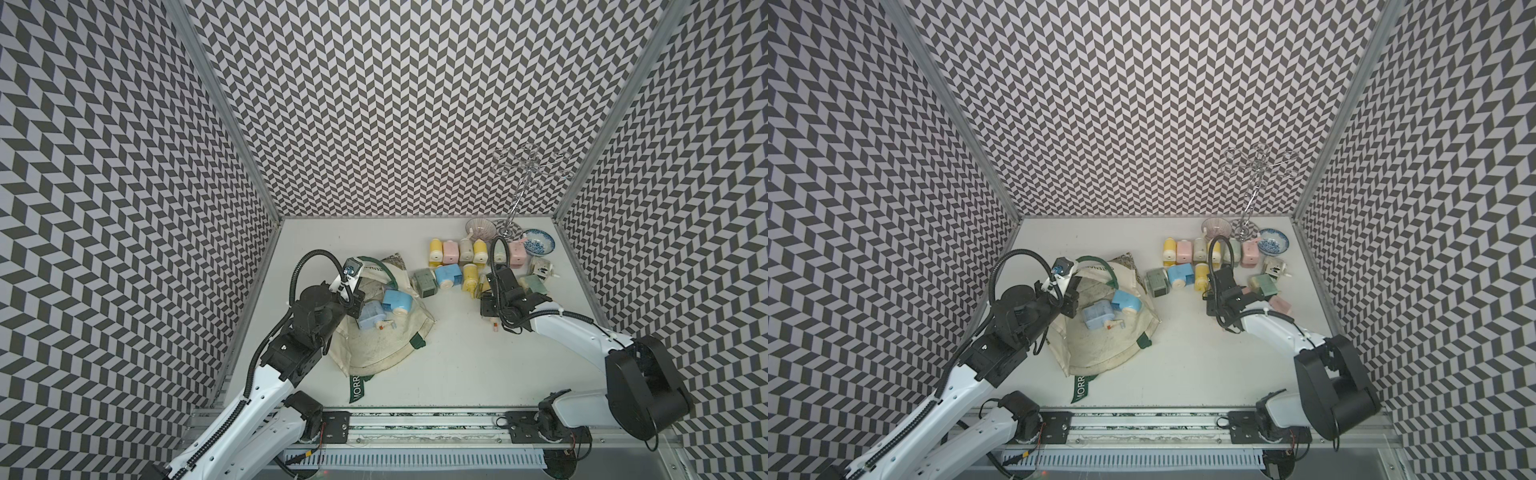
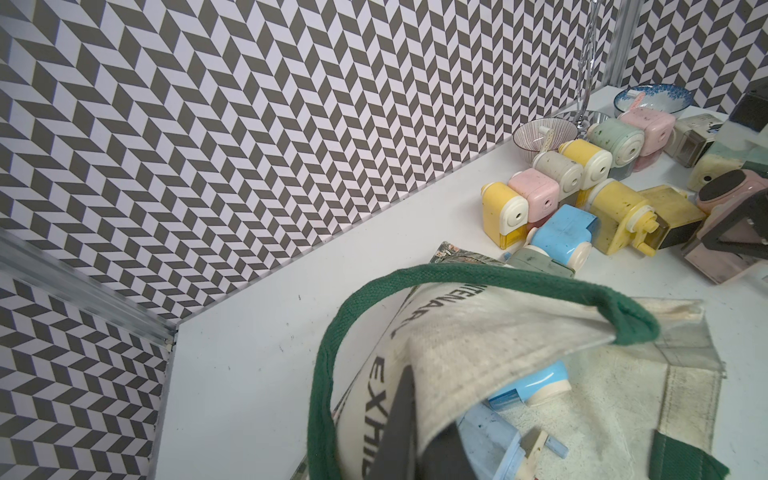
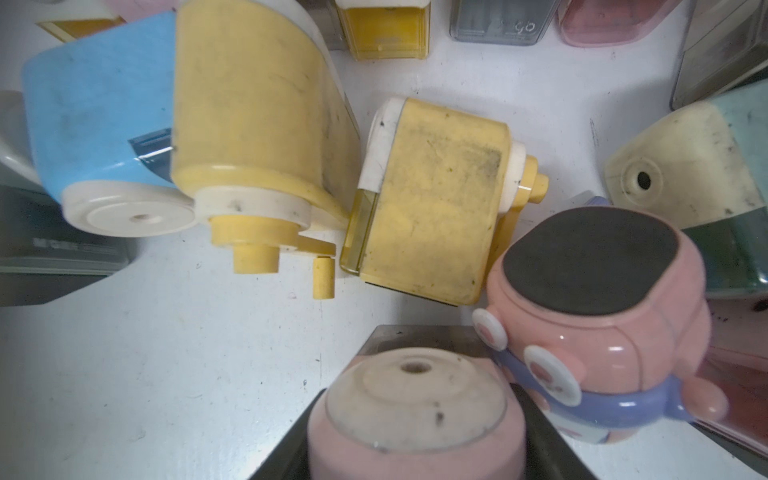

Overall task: Take out the pencil sharpeners from the tote bags
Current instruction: Place the pencil sharpener at the center of the board.

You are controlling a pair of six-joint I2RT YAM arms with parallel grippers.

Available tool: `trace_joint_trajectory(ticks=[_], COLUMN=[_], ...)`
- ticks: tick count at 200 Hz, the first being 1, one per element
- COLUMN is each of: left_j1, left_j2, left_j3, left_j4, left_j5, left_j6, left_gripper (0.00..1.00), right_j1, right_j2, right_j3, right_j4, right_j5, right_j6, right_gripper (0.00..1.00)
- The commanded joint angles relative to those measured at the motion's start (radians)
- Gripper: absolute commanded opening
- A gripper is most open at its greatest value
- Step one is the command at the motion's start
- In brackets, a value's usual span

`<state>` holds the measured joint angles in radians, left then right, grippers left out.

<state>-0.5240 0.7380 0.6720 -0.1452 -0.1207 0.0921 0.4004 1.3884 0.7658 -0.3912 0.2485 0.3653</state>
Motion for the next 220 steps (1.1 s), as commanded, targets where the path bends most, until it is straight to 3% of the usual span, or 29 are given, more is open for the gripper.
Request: trace_joint_trajectory(ticks=[1, 42, 77, 116, 137, 161, 187, 220], left_j1=[-0.011, -0.012, -0.013, -0.013, -0.013, -0.013, -0.013, -0.013], left_j2=[-0.016, -0.018, -0.017, -0.019, -0.018, -0.017, -0.018, -0.015], left_j3=[0.053, 0.052, 0.052, 0.052, 0.053, 0.052, 0.052, 0.052], left_j4=[0.078, 0.077, 0.076, 0.076, 0.076, 0.076, 0.076, 0.075], left_j5=[0.0, -0.002, -0.005, -0.005, -0.005, -0.006, -0.011, -0.01], left_j6=[0.002, 0.003, 0.004, 0.004, 0.004, 0.004, 0.004, 0.003], left_gripper=[0.0, 0.0, 0.0, 0.0, 0.0, 0.0, 0.0, 0.0], right_j1=[-0.007, -0.006, -0.003, 0.043, 0.138, 0.318, 0.5, 0.647], right_j2=[0.007, -0.014, -0.115, -0.316, -0.419, -0.48, -0.485, -0.404], right_j3=[0.015, 0.023, 0.024, -0.012, -0.047, -0.097, -0.166, -0.232], right_j4=[0.031, 0.026, 0.027, 0.121, 0.196, 0.297, 0.431, 0.634], right_j5=[0.02, -0.005, -0.039, -0.205, -0.28, -0.285, -0.259, -0.286], right_j6=[0.009, 0.004, -0.01, -0.06, -0.062, -0.05, -0.025, 0.045], right_gripper=[0.66, 0.79, 0.8, 0.78, 0.75, 0.74, 0.74, 0.73])
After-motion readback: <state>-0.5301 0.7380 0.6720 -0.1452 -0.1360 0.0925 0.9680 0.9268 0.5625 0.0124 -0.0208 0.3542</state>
